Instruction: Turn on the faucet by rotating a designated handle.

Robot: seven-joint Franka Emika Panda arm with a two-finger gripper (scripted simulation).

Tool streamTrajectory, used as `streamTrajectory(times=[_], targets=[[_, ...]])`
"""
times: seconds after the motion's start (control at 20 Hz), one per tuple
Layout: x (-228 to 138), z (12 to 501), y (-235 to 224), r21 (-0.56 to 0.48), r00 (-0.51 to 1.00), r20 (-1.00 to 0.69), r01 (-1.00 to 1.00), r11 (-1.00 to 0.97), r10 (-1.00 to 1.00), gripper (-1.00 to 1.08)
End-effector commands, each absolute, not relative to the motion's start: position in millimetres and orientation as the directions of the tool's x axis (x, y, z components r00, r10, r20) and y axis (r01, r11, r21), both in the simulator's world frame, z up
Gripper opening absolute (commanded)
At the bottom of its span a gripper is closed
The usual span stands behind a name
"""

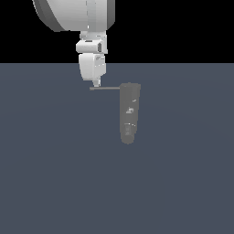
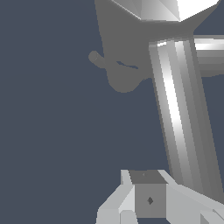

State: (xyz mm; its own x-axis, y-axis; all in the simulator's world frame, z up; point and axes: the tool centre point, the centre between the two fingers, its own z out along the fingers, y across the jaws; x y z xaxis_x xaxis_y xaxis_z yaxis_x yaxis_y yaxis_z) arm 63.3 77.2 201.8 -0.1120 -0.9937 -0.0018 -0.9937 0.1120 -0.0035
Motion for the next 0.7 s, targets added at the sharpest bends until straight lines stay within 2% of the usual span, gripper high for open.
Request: streamTrajectory(times=[0.0,0.65], targets=[[54.5,201.8,76.5,0.0,-0.114,0.0,-0.994,0.114,-0.994,-1.0],[15.7,201.8,79.8,0.0,-0.114,0.0,-0.994,0.114,-0.994,-1.0]])
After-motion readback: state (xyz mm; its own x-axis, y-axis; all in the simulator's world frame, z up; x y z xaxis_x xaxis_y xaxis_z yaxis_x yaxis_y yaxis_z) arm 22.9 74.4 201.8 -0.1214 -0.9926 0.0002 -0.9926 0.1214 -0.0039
